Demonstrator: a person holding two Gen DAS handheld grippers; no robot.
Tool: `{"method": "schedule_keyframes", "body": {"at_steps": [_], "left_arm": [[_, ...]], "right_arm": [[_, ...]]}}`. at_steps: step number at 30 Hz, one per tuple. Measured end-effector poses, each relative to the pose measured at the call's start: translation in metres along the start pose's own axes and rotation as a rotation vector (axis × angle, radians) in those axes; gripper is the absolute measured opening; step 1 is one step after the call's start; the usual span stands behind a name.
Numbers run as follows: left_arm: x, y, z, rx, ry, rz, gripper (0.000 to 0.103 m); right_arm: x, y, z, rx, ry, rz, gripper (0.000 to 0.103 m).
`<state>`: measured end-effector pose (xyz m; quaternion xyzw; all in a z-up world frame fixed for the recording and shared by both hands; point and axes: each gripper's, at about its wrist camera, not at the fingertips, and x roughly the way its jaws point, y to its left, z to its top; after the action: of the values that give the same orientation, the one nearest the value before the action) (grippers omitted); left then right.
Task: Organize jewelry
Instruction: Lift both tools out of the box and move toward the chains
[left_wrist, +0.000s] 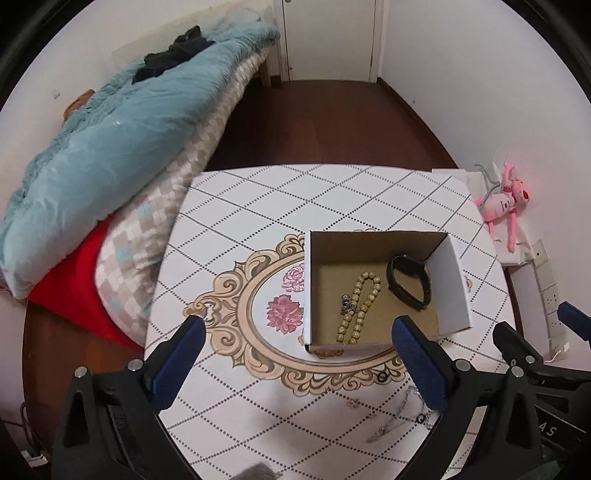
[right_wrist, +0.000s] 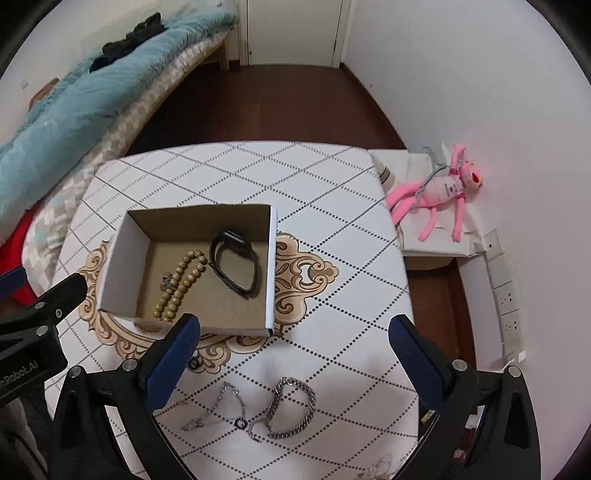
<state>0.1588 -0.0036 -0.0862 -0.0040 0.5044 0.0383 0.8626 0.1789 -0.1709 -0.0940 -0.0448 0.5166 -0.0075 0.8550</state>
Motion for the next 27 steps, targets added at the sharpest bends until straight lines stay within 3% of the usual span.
{"method": "schedule_keyframes", "body": {"at_steps": [18,23,27], "left_arm": [[-0.086,0.005,-0.02,-0.009,-0.109,-0.031,0.103],[-0.08,0.007,-0.022,-0.025,-0.112,0.021,0.103],[-0.054,0.01,-0.033,-0.039,-0.058,0.029,0.103]], "right_arm": [[-0.109,-0.015,-0.022,0.069,-0.184,0.068,0.103],[-0.115,-0.019,-0.024,0.101,-0.187,0.095,0.103],[-0.089,-0.025,-0.032,0.127,-0.114,0.105,0.103]]}}
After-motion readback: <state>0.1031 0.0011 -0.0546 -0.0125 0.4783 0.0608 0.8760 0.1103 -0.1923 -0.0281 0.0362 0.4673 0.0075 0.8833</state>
